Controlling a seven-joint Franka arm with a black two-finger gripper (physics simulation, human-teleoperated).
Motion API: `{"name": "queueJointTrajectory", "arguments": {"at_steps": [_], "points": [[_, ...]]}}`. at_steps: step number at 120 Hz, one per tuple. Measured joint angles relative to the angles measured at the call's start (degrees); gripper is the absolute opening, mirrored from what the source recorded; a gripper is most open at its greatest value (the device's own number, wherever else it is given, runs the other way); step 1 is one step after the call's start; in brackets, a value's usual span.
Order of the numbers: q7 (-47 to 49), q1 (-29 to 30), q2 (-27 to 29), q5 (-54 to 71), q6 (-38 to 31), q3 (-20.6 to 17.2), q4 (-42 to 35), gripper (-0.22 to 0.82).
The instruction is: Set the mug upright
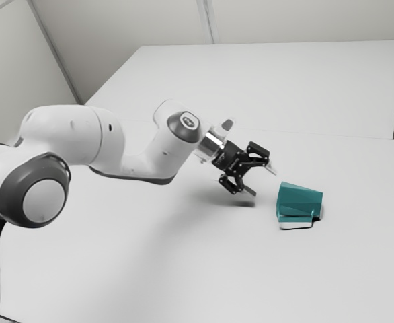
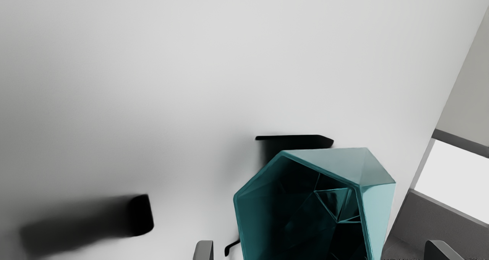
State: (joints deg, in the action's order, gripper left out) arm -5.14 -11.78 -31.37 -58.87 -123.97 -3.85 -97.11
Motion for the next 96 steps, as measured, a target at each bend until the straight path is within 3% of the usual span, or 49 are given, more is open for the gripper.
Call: {"name": "queueJointTrajectory", "arguments": {"at_steps": [84, 88, 96], "points": [[0.49, -2.68, -7.05, -5.21, -3.42, -3.31, 7.33, 0.60], [0.50, -2.70, -7.15, -5.28, -3.56, -3.33, 7.46, 0.57], [0.81, -2.77, -7.25, -5.28, -3.79, -3.28, 7.53, 0.39]]}}
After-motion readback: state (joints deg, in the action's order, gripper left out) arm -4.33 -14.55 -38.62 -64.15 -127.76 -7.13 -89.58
